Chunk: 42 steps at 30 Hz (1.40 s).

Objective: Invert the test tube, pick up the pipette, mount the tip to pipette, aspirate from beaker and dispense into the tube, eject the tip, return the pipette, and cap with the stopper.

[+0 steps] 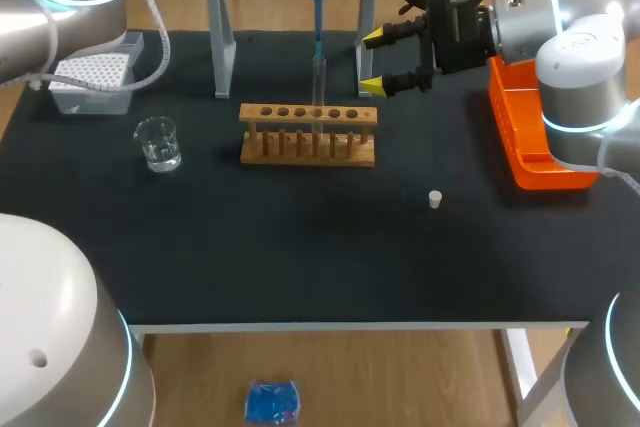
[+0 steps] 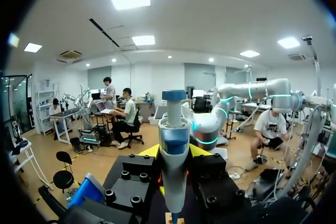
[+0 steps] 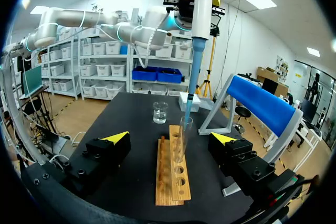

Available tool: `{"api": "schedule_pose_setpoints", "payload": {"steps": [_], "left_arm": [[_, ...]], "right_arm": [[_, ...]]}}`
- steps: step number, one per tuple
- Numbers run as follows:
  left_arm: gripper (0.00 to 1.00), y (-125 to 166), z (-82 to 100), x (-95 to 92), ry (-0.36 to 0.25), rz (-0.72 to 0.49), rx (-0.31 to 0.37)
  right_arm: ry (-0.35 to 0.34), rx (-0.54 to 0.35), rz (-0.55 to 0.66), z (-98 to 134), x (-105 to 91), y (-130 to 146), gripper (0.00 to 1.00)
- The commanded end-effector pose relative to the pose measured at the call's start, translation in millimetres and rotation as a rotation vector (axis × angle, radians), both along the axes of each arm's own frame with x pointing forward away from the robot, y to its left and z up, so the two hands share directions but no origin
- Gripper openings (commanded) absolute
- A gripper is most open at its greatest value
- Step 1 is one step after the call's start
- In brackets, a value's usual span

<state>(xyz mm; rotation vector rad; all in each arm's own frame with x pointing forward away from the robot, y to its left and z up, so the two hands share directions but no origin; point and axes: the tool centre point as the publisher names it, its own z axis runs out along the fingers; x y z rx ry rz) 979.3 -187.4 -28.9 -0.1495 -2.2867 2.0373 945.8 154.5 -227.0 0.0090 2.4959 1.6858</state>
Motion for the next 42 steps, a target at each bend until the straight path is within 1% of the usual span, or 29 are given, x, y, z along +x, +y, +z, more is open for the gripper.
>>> {"api": "schedule_pose_setpoints", "payload": {"steps": [1,10,25,42], "left_arm": [[0.00,0.6,-1.4,1.2,-0.001,-0.001,-0.004],[0.00,-2.1,-7.3,5.5,0.004,-0.010,-0.009],[0.00,-0.3,-15.7,5.6,0.024,-0.001,-0.007],[0.00,-0.4,-22.8,8.4,0.026,-0.001,-0.014]], "right_arm": [[-0.001,0.000,-0.001,-0.5,0.1,0.2,1.00],[-0.001,0.000,-0.001,-0.5,0.1,0.2,1.00],[-0.001,0.000,-0.001,-0.5,0.1,0.2,1.00],[-0.001,0.000,-0.001,-0.5,0.1,0.2,1.00]]}}
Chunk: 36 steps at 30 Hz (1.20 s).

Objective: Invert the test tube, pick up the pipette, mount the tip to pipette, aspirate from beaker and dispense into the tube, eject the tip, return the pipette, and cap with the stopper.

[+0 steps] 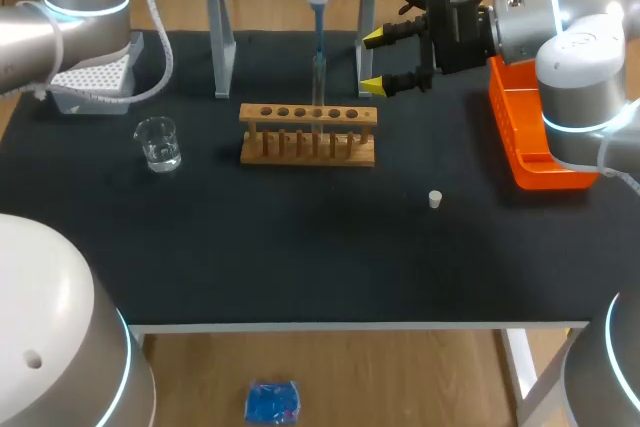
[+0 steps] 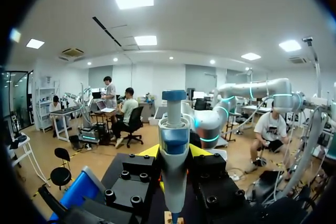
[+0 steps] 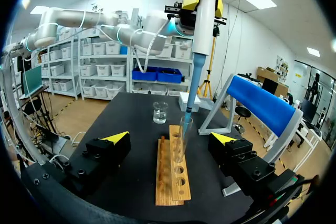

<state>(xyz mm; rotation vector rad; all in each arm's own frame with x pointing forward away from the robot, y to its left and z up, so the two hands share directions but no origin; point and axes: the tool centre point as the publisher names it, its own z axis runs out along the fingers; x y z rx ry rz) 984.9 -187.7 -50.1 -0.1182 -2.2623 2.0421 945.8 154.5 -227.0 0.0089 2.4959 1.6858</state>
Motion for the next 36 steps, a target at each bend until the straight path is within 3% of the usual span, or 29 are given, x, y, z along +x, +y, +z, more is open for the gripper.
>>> {"api": "schedule_pose_setpoints", "payload": {"steps": [1,36], "left_arm": [[0.00,0.1,-2.0,3.0,0.001,-0.005,-0.003],[0.00,2.9,-18.3,4.3,0.018,0.008,-0.010]], "right_arm": [[-0.001,0.000,-0.001,-0.5,0.1,0.2,1.00],[-0.001,0.000,-0.001,-0.5,0.1,0.2,1.00]]}}
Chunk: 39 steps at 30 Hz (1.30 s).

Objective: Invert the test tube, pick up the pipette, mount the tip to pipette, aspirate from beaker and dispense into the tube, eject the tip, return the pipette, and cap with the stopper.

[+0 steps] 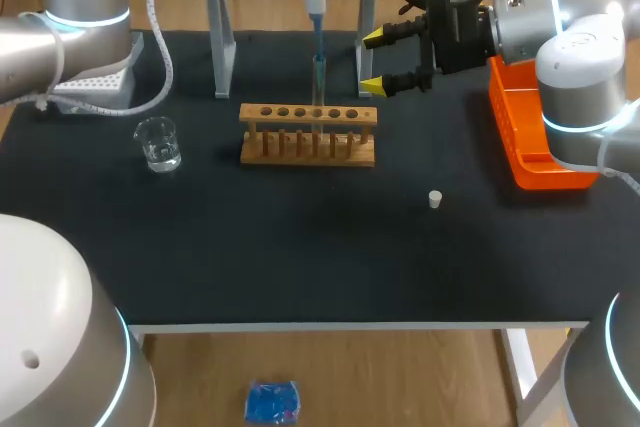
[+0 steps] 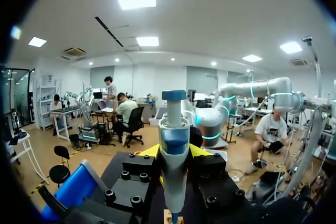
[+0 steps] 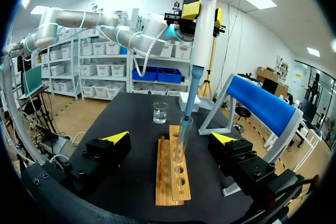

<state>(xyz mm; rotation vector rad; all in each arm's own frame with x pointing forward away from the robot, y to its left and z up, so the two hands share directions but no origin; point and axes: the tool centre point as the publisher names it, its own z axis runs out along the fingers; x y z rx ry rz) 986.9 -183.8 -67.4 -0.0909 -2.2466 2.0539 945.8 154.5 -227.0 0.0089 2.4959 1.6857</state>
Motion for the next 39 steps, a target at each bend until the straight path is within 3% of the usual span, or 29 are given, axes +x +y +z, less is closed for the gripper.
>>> {"api": "schedule_pose_setpoints", "payload": {"steps": [1,39], "left_arm": [[0.00,-1.2,-1.3,2.4,0.003,-0.001,0.002],[0.00,-2.8,-6.1,3.6,0.017,0.006,-0.001]], "right_arm": [[-0.001,0.000,-0.001,-0.5,0.1,0.2,1.00],[-0.001,0.000,-0.001,-0.5,0.1,0.2,1.00]]}}
